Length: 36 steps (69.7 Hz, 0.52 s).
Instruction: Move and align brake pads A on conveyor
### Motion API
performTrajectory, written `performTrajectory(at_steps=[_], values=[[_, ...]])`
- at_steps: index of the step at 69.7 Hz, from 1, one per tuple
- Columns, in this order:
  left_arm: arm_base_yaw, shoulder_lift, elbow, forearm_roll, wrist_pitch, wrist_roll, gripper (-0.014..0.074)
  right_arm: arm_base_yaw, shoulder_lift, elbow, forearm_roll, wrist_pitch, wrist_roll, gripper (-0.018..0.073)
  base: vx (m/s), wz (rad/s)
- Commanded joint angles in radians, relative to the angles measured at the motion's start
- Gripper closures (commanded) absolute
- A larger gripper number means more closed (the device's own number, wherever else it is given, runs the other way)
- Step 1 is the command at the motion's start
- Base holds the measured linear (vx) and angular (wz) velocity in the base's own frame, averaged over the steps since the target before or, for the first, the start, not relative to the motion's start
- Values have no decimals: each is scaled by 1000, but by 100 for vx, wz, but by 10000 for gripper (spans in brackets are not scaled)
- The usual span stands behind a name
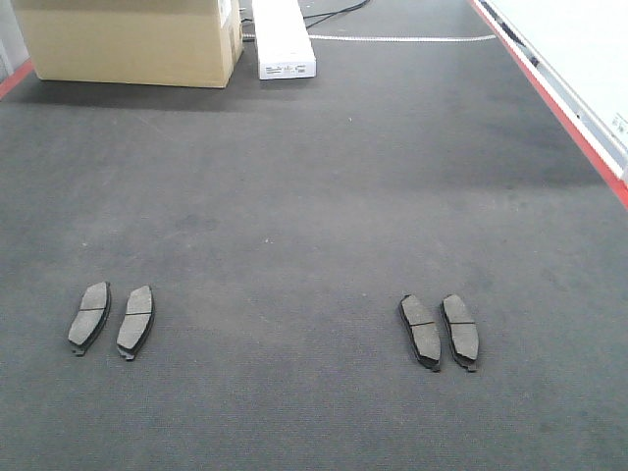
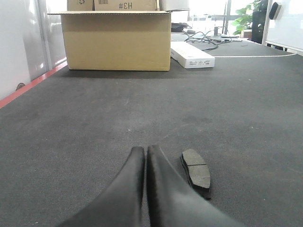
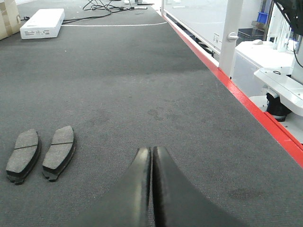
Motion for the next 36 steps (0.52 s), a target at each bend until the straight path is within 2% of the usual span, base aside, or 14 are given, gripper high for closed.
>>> performTrajectory(at_steps=[1, 36], values=[[-2, -15, 17, -9, -69, -1, 602, -8, -13, 11, -4, -74, -9, 566, 0, 0], [-2, -15, 17, -9, -69, -1, 602, -8, -13, 11, -4, -74, -9, 566, 0, 0]])
